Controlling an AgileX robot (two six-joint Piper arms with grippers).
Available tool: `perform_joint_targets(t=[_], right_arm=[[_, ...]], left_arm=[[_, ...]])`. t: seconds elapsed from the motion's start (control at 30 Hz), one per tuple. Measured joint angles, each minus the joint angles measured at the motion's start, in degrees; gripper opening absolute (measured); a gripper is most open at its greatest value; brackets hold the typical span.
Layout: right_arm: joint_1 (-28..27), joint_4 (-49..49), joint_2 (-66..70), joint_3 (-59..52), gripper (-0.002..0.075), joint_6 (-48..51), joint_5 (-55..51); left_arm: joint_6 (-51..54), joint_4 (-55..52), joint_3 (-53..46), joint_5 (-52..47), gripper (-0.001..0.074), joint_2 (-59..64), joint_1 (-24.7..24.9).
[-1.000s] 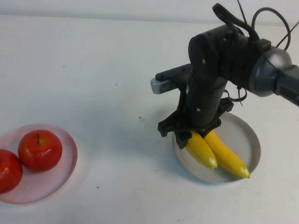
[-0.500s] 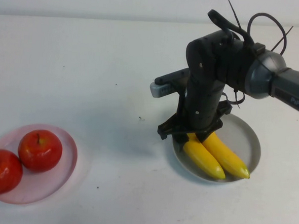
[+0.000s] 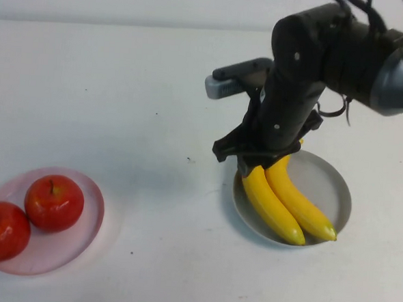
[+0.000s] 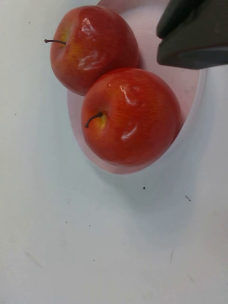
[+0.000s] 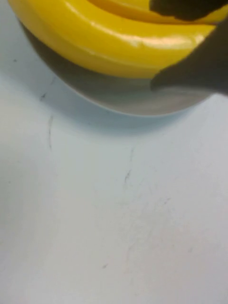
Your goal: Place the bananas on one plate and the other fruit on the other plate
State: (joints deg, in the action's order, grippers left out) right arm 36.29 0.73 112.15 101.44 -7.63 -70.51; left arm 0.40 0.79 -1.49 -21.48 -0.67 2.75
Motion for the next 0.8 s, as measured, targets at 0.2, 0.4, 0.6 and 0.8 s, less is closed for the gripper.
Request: perform_joint_targets(t=[0.2, 0.4, 0.6, 0.8], right_arm=[[0.0, 0.2, -8.2, -0.1, 0.01, 0.6, -0.1], [0.0, 0.4, -19.3, -4.6, 0.0069, 1.7, -0.2], [0.1, 2.3, -33.1, -15.5, 0.0066, 6.1, -0.8], [0.1, 4.4, -44.6, -26.5, 0.0033, 10.0, -1.3]], left_arm=[[0.0, 0.0, 0.0, 0.0, -0.0004, 0.0, 0.0], [0.0, 0.0, 0.0, 0.0, -0.0004, 0.0, 0.0], [0.0, 0.0, 0.0, 0.0, -0.0004, 0.0, 0.0], [0.0, 0.0, 0.0, 0.0, -0.0004, 0.0, 0.0]])
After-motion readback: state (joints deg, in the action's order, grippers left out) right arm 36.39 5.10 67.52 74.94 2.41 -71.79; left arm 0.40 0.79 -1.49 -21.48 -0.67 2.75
